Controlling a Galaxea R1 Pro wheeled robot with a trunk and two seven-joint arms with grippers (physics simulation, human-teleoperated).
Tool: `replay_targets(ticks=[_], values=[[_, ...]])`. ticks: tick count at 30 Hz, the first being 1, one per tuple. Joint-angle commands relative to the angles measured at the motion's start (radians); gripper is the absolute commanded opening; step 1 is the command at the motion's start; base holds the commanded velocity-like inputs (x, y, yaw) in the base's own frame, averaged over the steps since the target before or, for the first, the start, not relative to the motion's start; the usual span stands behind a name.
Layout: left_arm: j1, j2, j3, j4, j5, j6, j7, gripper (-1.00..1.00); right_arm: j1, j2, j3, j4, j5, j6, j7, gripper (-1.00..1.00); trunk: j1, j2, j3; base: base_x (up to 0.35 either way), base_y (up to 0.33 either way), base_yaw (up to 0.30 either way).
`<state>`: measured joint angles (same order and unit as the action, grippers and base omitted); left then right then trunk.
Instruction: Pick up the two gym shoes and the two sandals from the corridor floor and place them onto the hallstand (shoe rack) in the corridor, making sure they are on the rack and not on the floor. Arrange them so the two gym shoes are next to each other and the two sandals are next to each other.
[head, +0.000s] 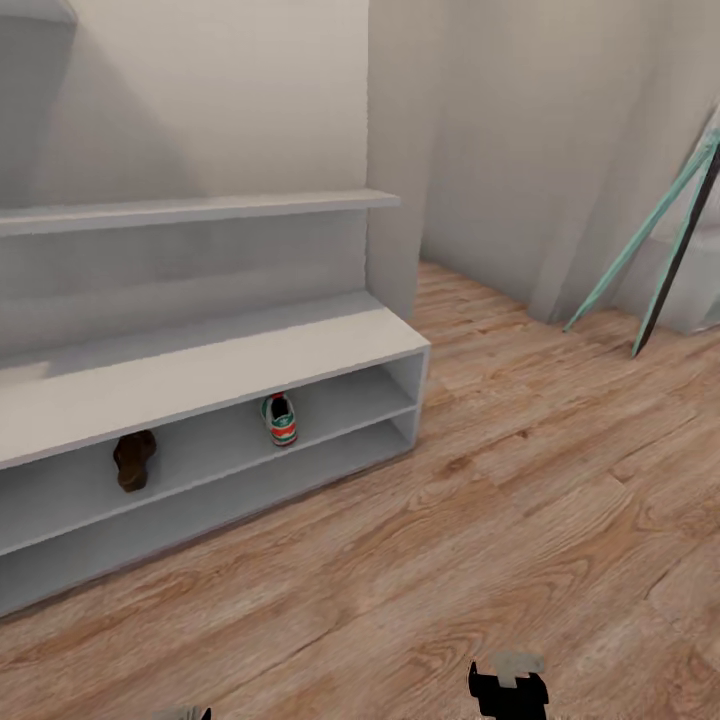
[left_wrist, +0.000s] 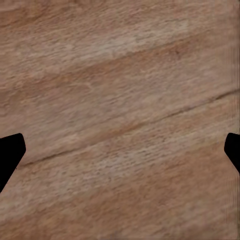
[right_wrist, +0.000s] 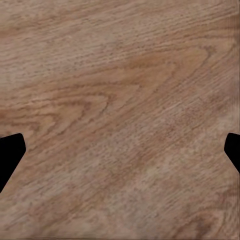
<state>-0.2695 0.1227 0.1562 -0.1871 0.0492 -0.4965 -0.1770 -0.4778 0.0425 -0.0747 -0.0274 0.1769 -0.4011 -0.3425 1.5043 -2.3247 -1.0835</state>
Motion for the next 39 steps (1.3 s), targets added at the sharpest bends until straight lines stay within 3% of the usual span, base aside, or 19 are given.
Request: replay_targets(ticks=[1,20,30,39], values=[[0.000,0.000,0.006,0.001,0.005,-0.001,-0.010,1.00,-0.001,0.000,-0.009,0.001,0.010,-0.002,-0.004,1.00,0.000,0.000,-0.001,0.000,0.000,-0.300],[0.000,0.002,0.016,-0.001,0.014,-0.001,-0.010,1.00,0.006,0.002,-0.008,0.001,0.012,-0.004,-0.002,1.00,0.000,0.000,-0.001,0.000,0.000,-0.300],[0.000,-0.001,0.009,0.000,0.004,-0.001,-0.011,1.00,0.017,0.001,-0.008,0.001,0.017,-0.064,-0.001,1.00,0.000,0.000,-0.001,0.000,0.000,-0.300],[0.000,-0.001,0.007,0.000,0.003,-0.001,-0.013,1.00,0.021,0.002,-0.008,0.001,0.017,-0.072,-0.001,1.00,0.000,0.000,-0.001,0.000,0.000,-0.300]])
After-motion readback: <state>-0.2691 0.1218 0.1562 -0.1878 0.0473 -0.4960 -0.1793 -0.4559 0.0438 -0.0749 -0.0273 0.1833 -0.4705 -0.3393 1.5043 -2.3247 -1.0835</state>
